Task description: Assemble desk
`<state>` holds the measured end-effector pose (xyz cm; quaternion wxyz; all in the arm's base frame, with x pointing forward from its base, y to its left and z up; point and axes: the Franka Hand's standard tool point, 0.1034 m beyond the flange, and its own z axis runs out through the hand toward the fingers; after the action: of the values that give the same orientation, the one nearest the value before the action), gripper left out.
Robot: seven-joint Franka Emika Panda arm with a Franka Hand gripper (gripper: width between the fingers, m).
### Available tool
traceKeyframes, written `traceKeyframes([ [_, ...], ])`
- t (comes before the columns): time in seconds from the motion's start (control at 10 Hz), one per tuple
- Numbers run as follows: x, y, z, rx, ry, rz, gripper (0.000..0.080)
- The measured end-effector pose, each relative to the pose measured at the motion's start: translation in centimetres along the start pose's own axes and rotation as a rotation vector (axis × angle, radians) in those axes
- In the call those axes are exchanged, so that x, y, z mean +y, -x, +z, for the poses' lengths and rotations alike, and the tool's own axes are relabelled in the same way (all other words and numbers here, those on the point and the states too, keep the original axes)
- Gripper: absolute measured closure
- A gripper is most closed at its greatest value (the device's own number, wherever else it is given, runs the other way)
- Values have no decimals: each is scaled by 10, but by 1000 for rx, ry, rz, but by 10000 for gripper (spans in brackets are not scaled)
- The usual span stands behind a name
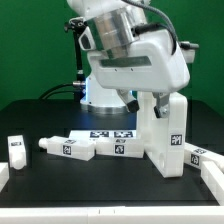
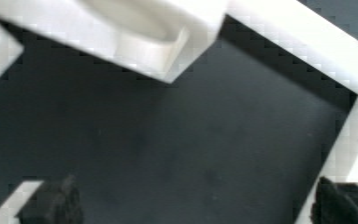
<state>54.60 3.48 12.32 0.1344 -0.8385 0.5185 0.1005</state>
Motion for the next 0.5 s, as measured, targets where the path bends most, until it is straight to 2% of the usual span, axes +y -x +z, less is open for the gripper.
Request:
traceKeyframes([
  [0.4,4,-2,0,-12,8,-6,151],
  [0.5,5,-1,4,-53,-11,20,151],
])
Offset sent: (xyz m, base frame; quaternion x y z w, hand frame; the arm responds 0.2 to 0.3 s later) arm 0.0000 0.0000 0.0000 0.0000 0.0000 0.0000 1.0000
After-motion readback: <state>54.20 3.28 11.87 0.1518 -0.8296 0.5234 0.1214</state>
